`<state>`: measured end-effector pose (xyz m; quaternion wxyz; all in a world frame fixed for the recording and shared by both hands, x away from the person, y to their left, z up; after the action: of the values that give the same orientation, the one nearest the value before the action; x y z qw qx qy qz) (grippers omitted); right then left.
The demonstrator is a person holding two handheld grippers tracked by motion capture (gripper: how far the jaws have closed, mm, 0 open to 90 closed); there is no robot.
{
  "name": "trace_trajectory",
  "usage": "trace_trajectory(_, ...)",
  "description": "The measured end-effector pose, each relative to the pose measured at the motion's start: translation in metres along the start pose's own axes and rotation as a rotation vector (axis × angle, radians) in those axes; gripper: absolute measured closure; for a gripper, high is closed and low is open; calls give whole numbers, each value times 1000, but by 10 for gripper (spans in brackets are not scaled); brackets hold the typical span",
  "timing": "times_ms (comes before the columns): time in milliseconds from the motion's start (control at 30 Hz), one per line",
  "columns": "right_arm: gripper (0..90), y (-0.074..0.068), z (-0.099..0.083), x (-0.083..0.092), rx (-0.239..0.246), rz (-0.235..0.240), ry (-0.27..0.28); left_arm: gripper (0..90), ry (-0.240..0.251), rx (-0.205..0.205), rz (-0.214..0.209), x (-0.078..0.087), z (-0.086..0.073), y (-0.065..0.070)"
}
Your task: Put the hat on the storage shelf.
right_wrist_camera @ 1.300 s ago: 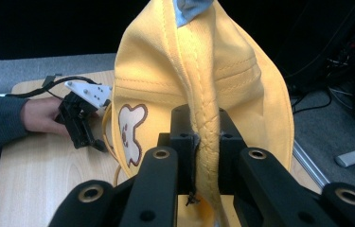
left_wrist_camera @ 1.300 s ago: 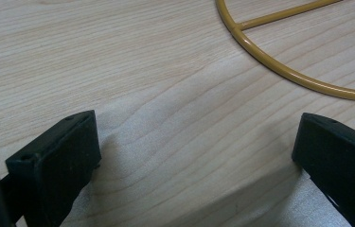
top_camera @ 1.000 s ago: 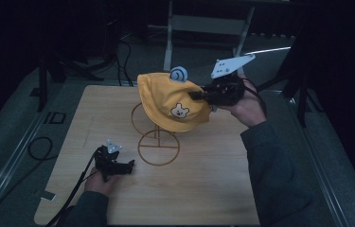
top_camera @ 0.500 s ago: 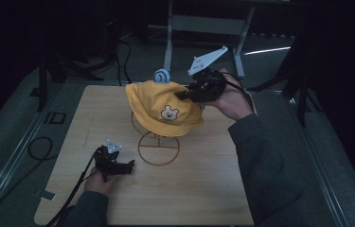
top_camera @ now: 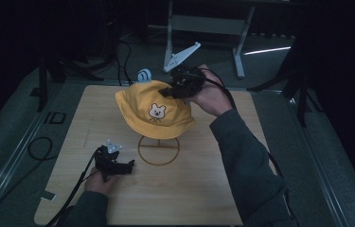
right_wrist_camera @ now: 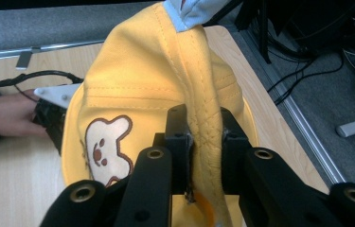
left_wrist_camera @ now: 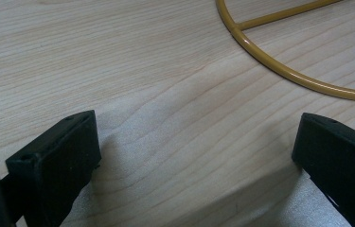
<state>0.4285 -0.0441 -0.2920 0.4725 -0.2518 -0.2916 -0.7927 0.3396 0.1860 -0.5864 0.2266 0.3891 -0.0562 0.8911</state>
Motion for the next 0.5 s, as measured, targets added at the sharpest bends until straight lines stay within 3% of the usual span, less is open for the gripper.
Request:
trace_trajectory(300, 703, -1, 5, -21, -33, -6, -23, 19, 1, 0, 0, 0, 0, 0)
trace_trajectory(500, 671, -10, 4, -34, -13, 13, -64, 19, 1, 1, 0, 0, 0, 0)
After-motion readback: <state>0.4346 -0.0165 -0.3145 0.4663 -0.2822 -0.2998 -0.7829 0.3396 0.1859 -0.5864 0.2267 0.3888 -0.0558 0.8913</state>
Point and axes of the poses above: each handheld gripper's, and its own axes: x roughly backward along the jaws, z roughly out of its top, y roughly to its right, the point moved 3 cm from there along -x, roughly forward along the jaws, and after that the axes turned 6 degrees about -z, right-handed, at the moved point
